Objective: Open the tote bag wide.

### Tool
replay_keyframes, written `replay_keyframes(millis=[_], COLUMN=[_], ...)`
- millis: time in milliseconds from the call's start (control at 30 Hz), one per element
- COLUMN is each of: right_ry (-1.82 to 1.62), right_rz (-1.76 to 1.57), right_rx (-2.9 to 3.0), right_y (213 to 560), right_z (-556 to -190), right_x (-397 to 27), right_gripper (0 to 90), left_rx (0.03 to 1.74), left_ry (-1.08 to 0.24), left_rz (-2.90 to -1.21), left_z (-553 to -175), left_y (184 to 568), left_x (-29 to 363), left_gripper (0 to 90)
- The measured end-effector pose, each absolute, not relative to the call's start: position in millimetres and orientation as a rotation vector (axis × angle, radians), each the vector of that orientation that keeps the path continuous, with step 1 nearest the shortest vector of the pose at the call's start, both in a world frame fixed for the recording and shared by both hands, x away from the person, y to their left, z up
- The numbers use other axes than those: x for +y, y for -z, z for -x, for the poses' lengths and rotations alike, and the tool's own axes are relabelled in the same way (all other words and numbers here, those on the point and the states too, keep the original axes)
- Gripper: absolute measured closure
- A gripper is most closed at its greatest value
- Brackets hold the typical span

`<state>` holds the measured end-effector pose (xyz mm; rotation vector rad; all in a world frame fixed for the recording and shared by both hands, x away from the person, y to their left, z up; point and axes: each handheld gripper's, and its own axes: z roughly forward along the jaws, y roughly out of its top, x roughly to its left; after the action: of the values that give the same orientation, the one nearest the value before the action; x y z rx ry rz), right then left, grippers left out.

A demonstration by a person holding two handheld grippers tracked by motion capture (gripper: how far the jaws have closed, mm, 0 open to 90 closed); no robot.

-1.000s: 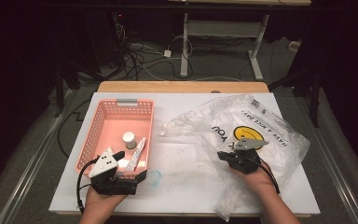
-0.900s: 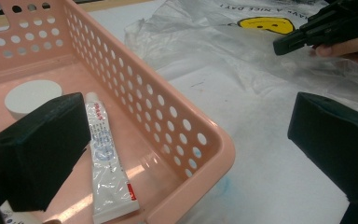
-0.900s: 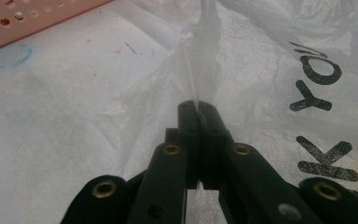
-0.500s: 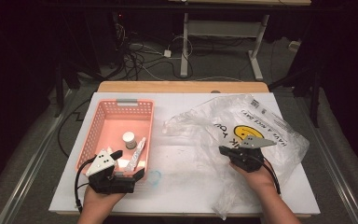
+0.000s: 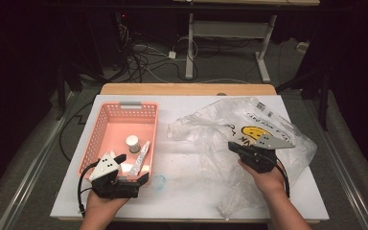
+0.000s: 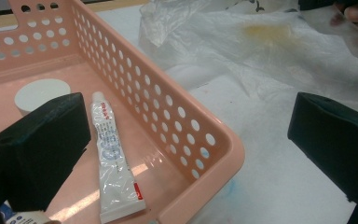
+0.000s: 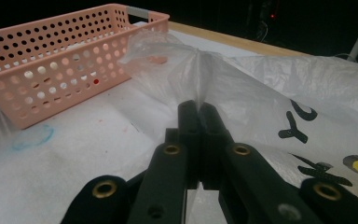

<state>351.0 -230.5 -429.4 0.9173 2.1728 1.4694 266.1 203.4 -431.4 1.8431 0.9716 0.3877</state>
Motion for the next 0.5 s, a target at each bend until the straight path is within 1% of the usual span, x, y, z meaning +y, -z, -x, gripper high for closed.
replay_keyframes(millis=[267, 500], right_ry=[-1.514, -1.559], right_rz=[-0.897, -0.866], right_rx=[2.119, 2.05], right_y=[416, 399], right_z=[-350, -347], right_x=[-229, -237], right_gripper=[90.0, 90.0], left_rx=[0.979, 0.989], left_ry=[-0.39, -0.403], left_rz=[-1.838, -1.824], left_z=[-266, -266], left_y=[431, 431], left_x=[205, 207], left_gripper=[0.0, 0.0])
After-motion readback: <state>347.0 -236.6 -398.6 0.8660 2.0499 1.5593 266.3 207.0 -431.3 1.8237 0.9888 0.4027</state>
